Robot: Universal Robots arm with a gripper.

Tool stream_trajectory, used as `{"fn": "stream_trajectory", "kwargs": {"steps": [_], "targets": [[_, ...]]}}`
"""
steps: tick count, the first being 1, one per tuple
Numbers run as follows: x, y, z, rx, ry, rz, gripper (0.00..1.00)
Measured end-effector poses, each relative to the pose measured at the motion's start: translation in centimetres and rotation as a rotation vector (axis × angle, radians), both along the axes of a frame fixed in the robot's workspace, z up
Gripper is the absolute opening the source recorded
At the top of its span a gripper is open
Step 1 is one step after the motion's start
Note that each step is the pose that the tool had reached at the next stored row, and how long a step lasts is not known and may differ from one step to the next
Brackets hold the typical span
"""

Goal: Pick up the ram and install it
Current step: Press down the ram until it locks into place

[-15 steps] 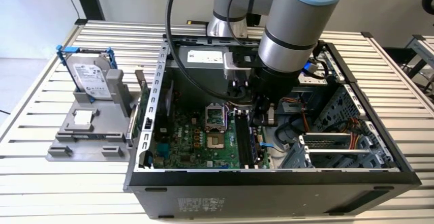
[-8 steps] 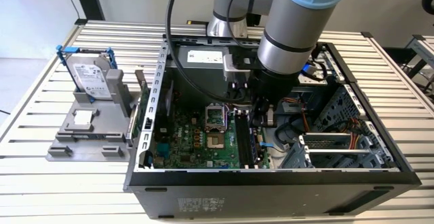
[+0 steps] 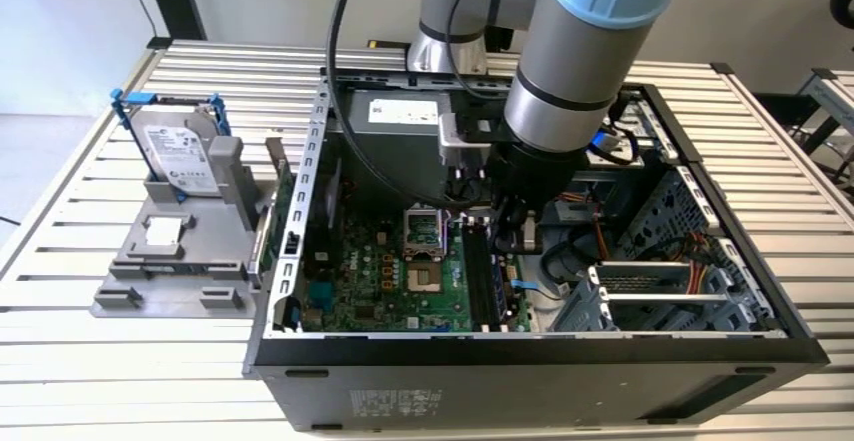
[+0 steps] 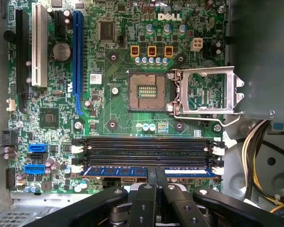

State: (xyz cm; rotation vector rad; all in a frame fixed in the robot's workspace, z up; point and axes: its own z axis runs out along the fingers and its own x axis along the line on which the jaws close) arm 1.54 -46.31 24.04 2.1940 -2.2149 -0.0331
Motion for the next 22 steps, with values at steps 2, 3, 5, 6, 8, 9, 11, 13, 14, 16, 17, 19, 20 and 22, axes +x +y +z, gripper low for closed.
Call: {"fn": "stream_trajectory", "kwargs": {"steps": [2, 3, 5, 6, 8, 9, 11, 13, 14, 16, 17, 19, 20, 22], "targets": [[0.00, 0.00, -0.02, 0.0002, -0.0001, 0.000, 0.00], [0.01, 0.02, -0.03, 0.0004, -0.0001, 0.000, 0.00], [0.06, 0.11, -0.02, 0.0003, -0.0001, 0.000, 0.00], [0.11, 0.16, -0.02, 0.0003, -0.0001, 0.000, 0.00], [0.20, 0.27, -0.02, 0.0003, -0.0001, 0.000, 0.00], [0.24, 0.34, -0.02, 0.0002, -0.0001, 0.000, 0.00], [0.33, 0.42, -0.03, 0.0002, -0.0001, 0.000, 0.00], [0.34, 0.46, -0.17, 0.0003, -0.0001, 0.000, 0.00], [0.34, 0.50, -0.34, 0.0002, -0.0001, 0.000, 0.00], [0.35, 0.58, -0.71, 0.0003, -0.0002, 0.000, 0.00], [0.35, 0.61, -0.88, 0.0002, -0.0002, 0.000, 0.00], [0.35, 0.67, -1.26, 0.0002, -0.0002, 0.000, 0.00], [0.34, 0.69, -1.44, 0.0002, -0.0003, 0.000, 0.00], [0.34, 0.72, -1.75, -0.0012, 0.0002, 0.000, 0.00]]}}
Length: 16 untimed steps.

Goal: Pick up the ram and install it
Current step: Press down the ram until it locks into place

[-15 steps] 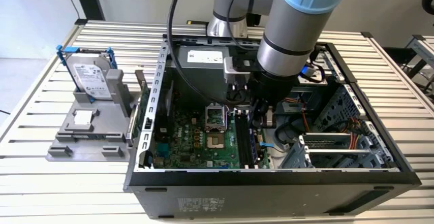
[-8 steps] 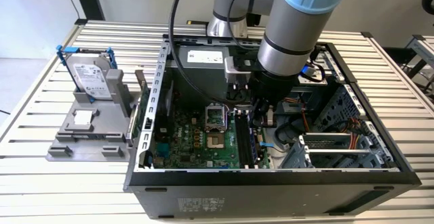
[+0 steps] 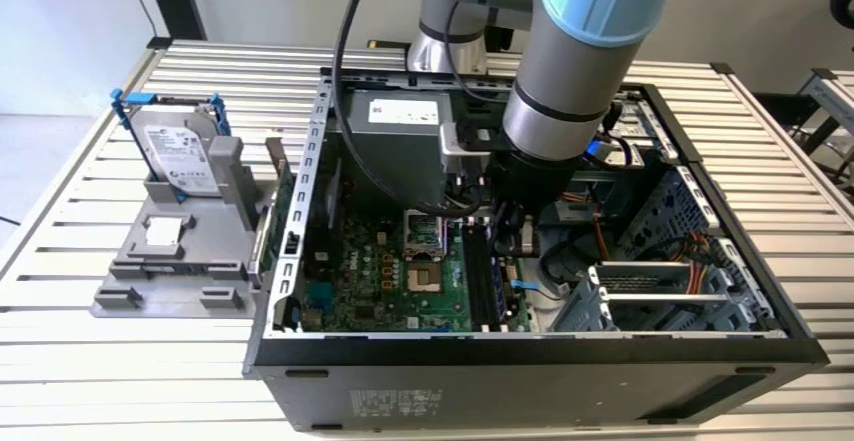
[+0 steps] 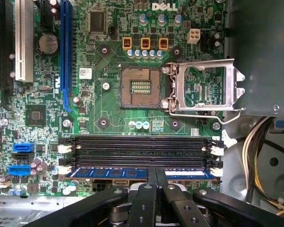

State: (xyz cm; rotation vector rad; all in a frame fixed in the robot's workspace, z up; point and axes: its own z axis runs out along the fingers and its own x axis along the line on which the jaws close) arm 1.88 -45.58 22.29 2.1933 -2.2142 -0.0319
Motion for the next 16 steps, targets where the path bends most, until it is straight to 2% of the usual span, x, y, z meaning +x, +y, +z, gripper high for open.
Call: {"fn": "stream_trajectory", "kwargs": {"steps": [4, 6, 8, 10, 16], "targets": [[-0.01, 0.05, -0.68, -0.0010, 0.0003, 0.000, 0.00], [-0.01, 0.09, -0.46, -0.0045, 0.0010, 0.000, 0.00], [0.01, 0.18, 0.10, 0.0039, -0.0010, 0.000, 0.00], [0.00, 0.14, 1.08, 0.0017, -0.0004, 0.000, 0.00], [0.00, 0.14, 3.82, 0.0015, -0.0004, 0.000, 0.00]]}}
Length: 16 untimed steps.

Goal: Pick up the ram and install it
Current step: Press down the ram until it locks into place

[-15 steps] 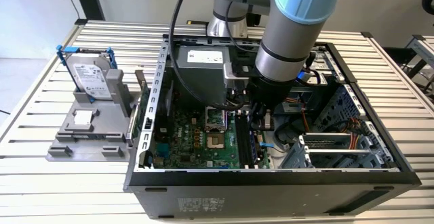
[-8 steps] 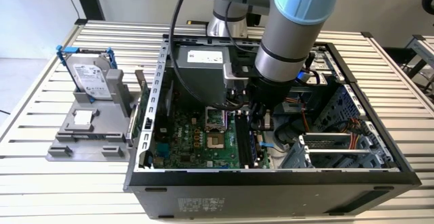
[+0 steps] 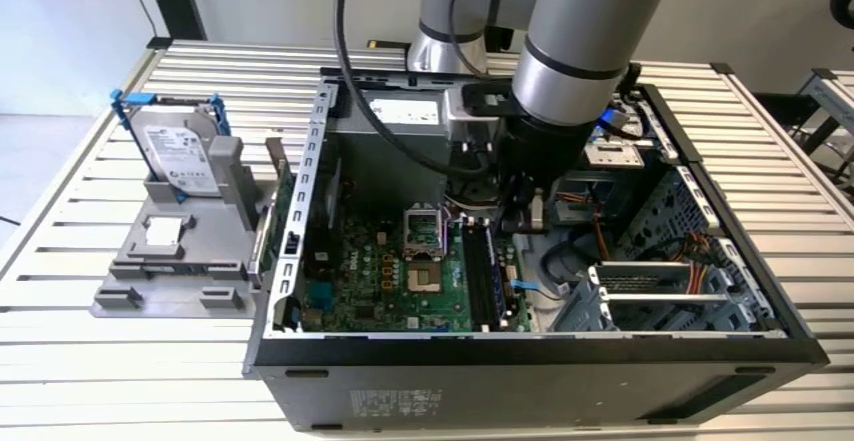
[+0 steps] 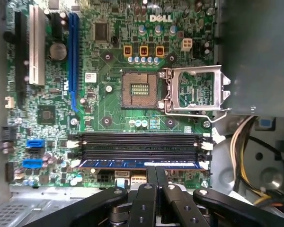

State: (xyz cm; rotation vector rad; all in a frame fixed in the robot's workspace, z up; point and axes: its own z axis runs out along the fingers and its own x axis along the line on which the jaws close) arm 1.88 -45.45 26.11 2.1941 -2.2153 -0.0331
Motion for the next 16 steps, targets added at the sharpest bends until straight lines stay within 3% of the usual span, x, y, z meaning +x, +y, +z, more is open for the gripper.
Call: {"fn": "stream_trajectory", "kwargs": {"steps": [6, 16], "targets": [[0.00, 0.00, 2.53, -0.0002, 0.0001, 0.000, 0.00], [0.00, 0.00, 2.63, -0.0018, 0.0000, 0.000, 0.00]]}}
